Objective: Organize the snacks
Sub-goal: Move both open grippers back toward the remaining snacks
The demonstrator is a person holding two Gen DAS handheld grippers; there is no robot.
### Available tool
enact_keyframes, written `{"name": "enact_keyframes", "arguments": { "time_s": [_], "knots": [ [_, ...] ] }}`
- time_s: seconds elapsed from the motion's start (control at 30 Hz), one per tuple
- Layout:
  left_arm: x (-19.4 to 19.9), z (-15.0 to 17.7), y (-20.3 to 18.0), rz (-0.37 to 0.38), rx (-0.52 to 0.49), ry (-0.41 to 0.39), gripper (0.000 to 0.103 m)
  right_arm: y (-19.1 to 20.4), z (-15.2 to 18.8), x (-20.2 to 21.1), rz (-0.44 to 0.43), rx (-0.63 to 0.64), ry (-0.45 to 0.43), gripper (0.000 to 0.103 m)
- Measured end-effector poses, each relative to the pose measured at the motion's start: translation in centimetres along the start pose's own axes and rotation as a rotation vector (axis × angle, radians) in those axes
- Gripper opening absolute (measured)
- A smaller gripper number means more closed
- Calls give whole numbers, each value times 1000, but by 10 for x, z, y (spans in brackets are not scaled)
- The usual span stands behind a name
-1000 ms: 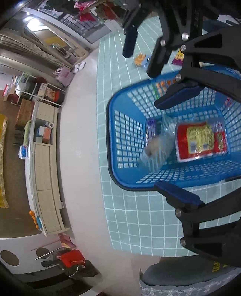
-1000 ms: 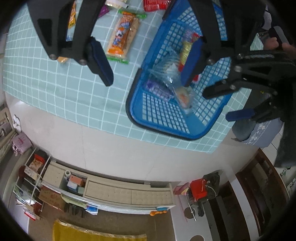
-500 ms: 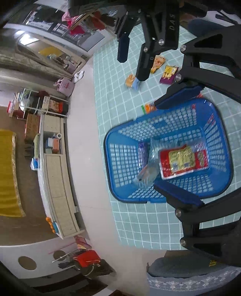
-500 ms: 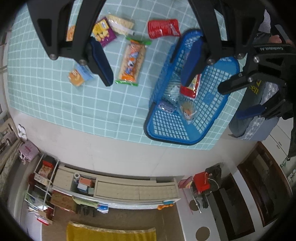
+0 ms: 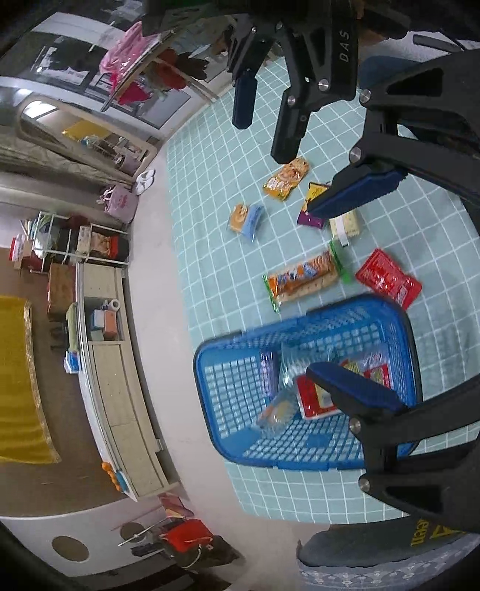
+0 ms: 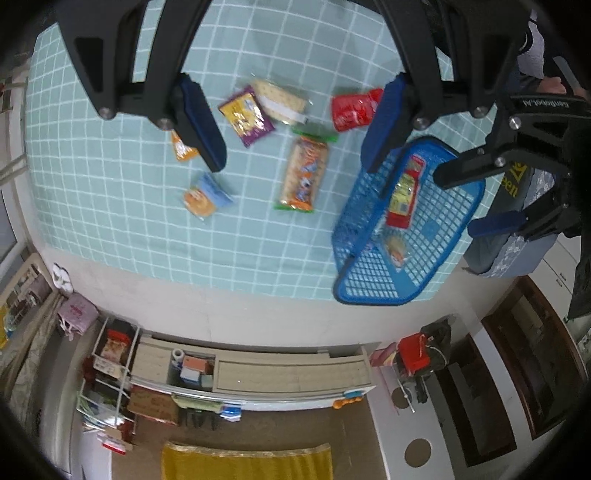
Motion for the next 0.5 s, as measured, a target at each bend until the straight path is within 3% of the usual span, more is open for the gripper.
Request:
{"name": "enact_keyframes", "arguments": {
  "time_s": [0.33,0.5],
  "knots": [
    [-48,14,-55,36,-10,27,79,-61,33,-15,14,-53,-30,79],
    [-79,19,-75,10,-45,50,79,-89,45,-37,33,-58,-23,79]
  ]
}}
Point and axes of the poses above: each gripper's, at about its wrist camera, not at the fingertips, and x roughly against the way its jaws point, y to its left, z to its underside, the point moved 9 cm from there along -x, roughly the way its jaws point, and after that the axes turned 6 degrees about z, right-handed, at the moved point
